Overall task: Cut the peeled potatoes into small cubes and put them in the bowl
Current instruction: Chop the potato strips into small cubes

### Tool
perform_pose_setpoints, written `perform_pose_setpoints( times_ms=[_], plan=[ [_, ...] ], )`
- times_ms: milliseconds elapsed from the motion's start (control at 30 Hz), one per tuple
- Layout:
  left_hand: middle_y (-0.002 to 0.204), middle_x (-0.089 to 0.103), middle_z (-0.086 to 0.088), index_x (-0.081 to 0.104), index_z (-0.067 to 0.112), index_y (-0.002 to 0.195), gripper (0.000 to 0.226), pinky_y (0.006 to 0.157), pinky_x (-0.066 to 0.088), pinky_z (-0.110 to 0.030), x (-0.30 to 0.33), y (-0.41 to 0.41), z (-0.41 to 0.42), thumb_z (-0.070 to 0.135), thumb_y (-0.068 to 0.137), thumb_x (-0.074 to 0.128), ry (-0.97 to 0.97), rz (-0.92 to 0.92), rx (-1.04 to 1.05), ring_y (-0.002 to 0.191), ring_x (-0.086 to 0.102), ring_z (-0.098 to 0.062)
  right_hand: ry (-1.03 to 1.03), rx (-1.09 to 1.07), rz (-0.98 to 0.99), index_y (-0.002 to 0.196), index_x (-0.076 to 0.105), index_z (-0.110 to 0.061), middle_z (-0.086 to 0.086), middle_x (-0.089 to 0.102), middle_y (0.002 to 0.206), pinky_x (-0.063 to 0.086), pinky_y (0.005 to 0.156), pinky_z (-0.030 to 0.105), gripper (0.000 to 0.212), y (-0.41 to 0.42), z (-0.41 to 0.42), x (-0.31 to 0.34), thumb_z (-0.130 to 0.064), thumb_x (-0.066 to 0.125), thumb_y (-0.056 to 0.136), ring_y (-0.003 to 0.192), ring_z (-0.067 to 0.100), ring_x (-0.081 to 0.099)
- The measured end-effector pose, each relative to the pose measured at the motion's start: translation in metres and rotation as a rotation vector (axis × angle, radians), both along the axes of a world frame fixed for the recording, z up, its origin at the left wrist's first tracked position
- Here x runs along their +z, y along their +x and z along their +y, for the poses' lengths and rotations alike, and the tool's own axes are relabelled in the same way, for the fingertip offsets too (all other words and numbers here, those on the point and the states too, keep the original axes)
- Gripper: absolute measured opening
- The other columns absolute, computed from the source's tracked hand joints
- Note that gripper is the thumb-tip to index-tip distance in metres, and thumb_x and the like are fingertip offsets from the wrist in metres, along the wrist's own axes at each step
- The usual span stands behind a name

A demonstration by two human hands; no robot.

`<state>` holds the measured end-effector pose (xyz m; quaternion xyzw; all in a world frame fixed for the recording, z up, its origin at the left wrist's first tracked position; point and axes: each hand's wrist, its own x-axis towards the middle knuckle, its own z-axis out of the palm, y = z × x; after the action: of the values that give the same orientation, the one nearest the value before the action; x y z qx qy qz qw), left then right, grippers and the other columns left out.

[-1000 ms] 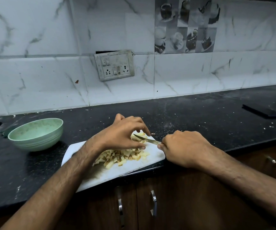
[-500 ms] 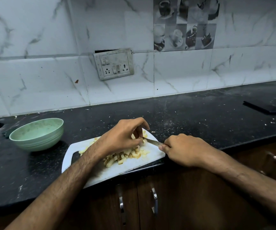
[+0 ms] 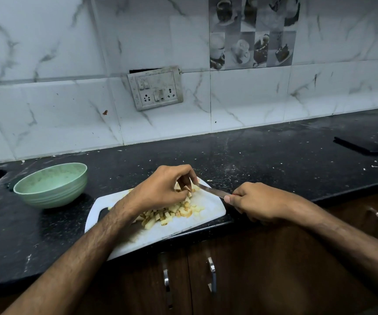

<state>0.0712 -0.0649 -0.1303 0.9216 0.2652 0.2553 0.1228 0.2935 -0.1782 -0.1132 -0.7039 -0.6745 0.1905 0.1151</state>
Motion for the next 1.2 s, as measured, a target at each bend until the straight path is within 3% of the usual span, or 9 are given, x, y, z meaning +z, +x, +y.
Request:
perform_pose_setpoints(
  times_ms=[333,633,900,1033,1200],
  plan=[
    [0.092,0.068,0.010,0.076,0.022,0.090,0.014,0.068,0.042,-0.007,0.001,-0.017,0.001,0.009,0.087,0.076,0.061,0.094,0.057,0.084,0.064,-0.004,-0.009,0.035,0.116,0.074,0.052,-0.015,0.002,0.053,0.053,0.034,0.040,0.019,0.041,-0.001,0.013,-0.012,-0.042,0.043,0.103,0.036,0.014,0.043],
    [0.091,0.069,0.012,0.080,0.023,0.091,0.021,0.079,0.055,-0.024,-0.005,-0.009,0.008,0.004,0.085,0.076,0.098,0.114,0.059,0.086,0.065,-0.002,0.039,0.065,0.059,0.072,0.053,-0.017,-0.002,0.057,0.055,0.039,0.046,0.022,0.043,0.003,0.015,-0.014,-0.044,0.042,0.103,0.039,0.008,0.048],
    [0.084,0.068,0.009,0.081,0.023,0.088,0.023,0.069,0.053,-0.021,-0.006,-0.006,0.009,0.004,0.079,0.072,0.130,0.101,0.083,0.077,0.065,-0.004,0.065,0.053,0.081,0.074,0.053,-0.016,0.000,0.057,0.058,0.038,0.045,0.021,0.042,0.004,0.018,-0.012,-0.045,0.042,0.103,0.041,0.011,0.048],
    [0.081,0.065,0.007,0.079,0.021,0.082,0.020,0.064,0.044,-0.011,-0.007,-0.005,0.009,0.003,0.075,0.071,0.162,0.100,0.083,0.073,0.061,-0.005,0.072,0.036,0.105,0.074,0.052,-0.015,0.003,0.057,0.058,0.038,0.043,0.020,0.042,0.005,0.021,-0.011,-0.043,0.043,0.103,0.040,0.015,0.048],
    [0.083,0.065,0.009,0.074,0.019,0.081,0.019,0.066,0.045,-0.013,-0.010,-0.005,0.009,0.001,0.078,0.069,0.191,0.091,0.088,0.074,0.060,-0.003,0.086,0.025,0.128,0.071,0.052,-0.014,0.001,0.057,0.055,0.040,0.046,0.022,0.045,0.006,0.030,-0.011,-0.045,0.042,0.103,0.040,0.016,0.048]
  ],
)
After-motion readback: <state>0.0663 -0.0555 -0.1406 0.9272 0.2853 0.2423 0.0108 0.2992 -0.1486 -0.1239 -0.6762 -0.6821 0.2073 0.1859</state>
